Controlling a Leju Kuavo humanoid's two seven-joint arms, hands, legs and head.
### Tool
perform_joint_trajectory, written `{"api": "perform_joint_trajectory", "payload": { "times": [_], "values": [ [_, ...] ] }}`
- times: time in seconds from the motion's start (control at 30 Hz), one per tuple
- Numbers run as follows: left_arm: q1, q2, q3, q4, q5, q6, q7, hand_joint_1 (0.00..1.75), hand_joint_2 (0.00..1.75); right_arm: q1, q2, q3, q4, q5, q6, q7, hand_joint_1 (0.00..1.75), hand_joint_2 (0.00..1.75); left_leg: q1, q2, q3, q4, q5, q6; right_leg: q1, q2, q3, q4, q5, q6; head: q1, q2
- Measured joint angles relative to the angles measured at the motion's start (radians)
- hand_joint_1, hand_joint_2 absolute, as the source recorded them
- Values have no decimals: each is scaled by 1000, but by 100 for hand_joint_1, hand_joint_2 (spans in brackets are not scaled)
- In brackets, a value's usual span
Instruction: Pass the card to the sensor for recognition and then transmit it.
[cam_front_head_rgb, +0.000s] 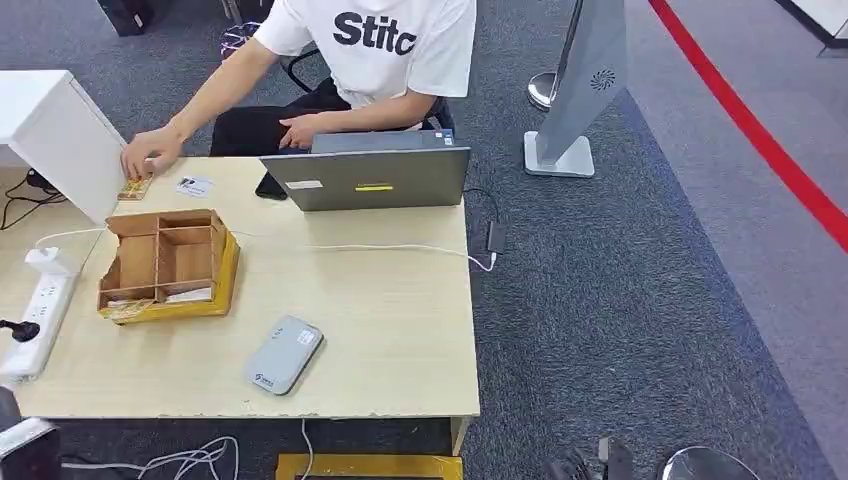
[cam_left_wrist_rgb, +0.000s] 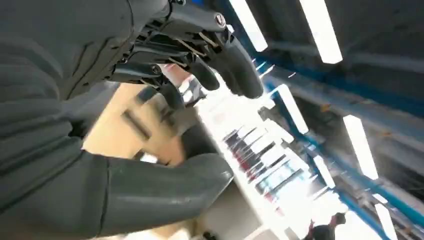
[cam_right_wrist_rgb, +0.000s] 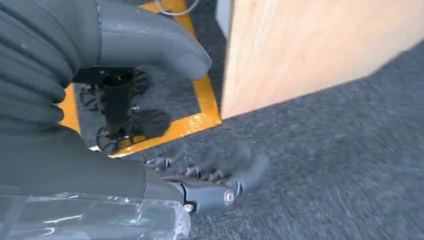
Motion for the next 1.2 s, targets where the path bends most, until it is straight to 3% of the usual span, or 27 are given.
{"api": "perform_joint_trajectory", "payload": {
  "times": [0.03, 0.1, 0.13, 0.2, 0.33, 0.43, 0.5, 0.63, 0.67, 0.7, 0.8, 0.87, 1.2],
  "values": [
    [0, -7, 27, 20, 53, -56, 0, 175, 175, 7, -2, -12, 0, -12, 21, -9, 175, 175, 0, 0, 0, 0, -1, 1, 0, 0, 0, 0, -1, 1, 0, 0],
    [-23, -21, 125, 132, 186, -254, 0, 175, 175, 19, -10, -42, 0, -42, 59, -10, 175, 175, 0, -1, 1, 0, -1, 1, -1, -1, 3, 0, -3, 2, 1, 0],
    [-45, -20, 194, 233, 242, -371, 1, 175, 175, 23, -12, -59, 0, -47, 66, -6, 175, 175, 0, -1, 2, -1, -2, 1, -1, 0, 3, 0, -3, 2, 1, 0],
    [-84, -15, 321, 427, 290, -485, 2, 175, 175, 30, -14, -81, 0, -42, 71, -3, 175, 175, 0, 2, 4, -1, -3, -2, 0, 2, 3, 0, -3, 0, 1, 0],
    [-147, 22, 462, 818, 342, -492, 4, 175, 175, 34, -15, -131, -2, -79, 148, 43, 175, 175, 0, 2, 5, 0, -3, -1, 0, 2, 4, 0, -4, 1, 1, 0],
    [-182, 41, 529, 1061, 340, -467, 50, 175, 175, 28, -15, -191, 2, -147, 220, 97, 175, 175, 0, 0, 5, 0, -3, -1, 0, 0, 6, 0, -5, 1, 2, 0],
    [-196, 47, 559, 1166, 340, -463, 59, 175, 175, 29, -15, -219, 3, -156, 230, 107, 175, 175, 0, -1, 5, 0, -4, 0, 0, 0, 6, 0, -5, 1, 4, 0],
    [-222, 67, 593, 1283, 333, -456, 79, 175, 175, 29, -15, -251, 5, -169, 241, 124, 175, 175, 0, -1, 5, 0, -4, 1, 0, 0, 6, 0, -5, 1, 4, 0],
    [-226, 69, 596, 1306, 322, -443, 106, 157, 175, 29, -15, -260, 6, -187, 243, 144, 169, 175, 0, -1, 6, 0, -4, 1, 0, 0, 6, 0, -5, 1, 4, 0],
    [-229, 71, 597, 1321, 310, -433, 130, 2, 175, 29, -15, -268, 7, -201, 242, 165, 0, 175, 0, -1, 6, 0, -5, 1, 0, 0, 6, 0, -5, 1, 3, 0],
    [-236, 66, 597, 1382, 251, -395, 223, 0, 175, 35, -15, -303, 12, -217, 191, 240, 0, 175, 0, 0, 6, 0, -5, 1, 0, 0, 6, 0, -5, 1, 3, 0],
    [-232, 61, 579, 1400, 240, -394, 249, 0, 175, 45, -18, -293, 12, -216, 175, 255, 0, 175, 0, 0, 6, 0, -5, 1, 0, 0, 6, 0, -5, 1, 4, 0],
    [-195, 69, 395, 1417, 239, -431, 353, 0, 175, 97, -47, -96, -5, -235, 110, 330, 0, 175, 0, 0, 6, 0, -5, 1, 0, 0, 6, 0, -5, 1, 3, 0]
  ]
}}
